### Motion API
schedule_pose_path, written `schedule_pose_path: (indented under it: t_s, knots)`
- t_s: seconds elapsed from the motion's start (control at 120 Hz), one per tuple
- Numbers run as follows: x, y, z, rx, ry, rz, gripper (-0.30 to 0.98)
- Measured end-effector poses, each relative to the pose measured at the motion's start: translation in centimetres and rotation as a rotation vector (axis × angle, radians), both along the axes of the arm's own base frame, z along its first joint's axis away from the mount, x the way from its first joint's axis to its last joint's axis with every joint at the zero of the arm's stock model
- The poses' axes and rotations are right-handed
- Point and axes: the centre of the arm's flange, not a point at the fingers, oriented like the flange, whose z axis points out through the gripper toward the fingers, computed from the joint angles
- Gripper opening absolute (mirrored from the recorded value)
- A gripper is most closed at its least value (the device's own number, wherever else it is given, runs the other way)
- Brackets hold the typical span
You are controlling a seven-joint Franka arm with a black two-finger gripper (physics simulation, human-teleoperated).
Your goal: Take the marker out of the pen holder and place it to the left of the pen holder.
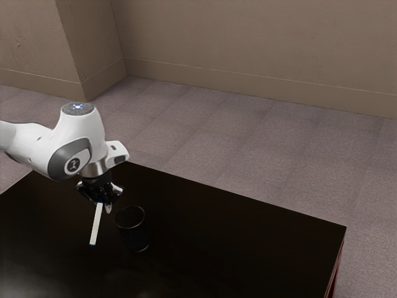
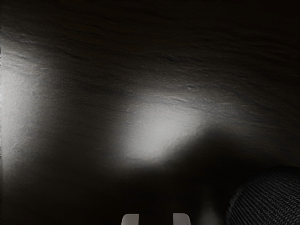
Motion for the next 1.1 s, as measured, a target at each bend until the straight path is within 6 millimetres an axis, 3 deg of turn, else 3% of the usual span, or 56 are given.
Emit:
schedule_pose_path:
  t_s: [0.1,0.35,0.55,0.633,0.867,0.9,0.933,0.967,1.017,1.042,1.067,1.1]
  knots:
    - [0.2,0.7,0.2,0.005,-0.011,-0.006,-0.07]
    - [2.2,7.3,-2.5,-0.012,0.005,0.057,-0.07]
    - [3.2,4.9,-3.1,-0.015,-0.010,-0.029,-0.07]
    - [3.3,4.8,-3.2,-0.016,-0.014,-0.043,-0.07]
    - [3.5,5.7,-2.6,-0.019,-0.034,-0.062,0.40]
    - [3.6,5.7,-0.8,-0.007,-0.062,-0.068,0.44]
    - [3.6,5.7,3.7,0.018,-0.116,-0.069,0.48]
    - [4.0,5.2,10.0,0.050,-0.182,-0.079,0.51]
    - [6.3,0.4,23.8,0.057,-0.327,-0.143,0.55]
    - [6.5,-1.2,29.7,0.046,-0.378,-0.159,0.56]
    - [6.1,-1.5,33.7,0.036,-0.395,-0.156,0.57]
    - [5.2,-1.6,36.7,0.026,-0.378,-0.151,0.59]
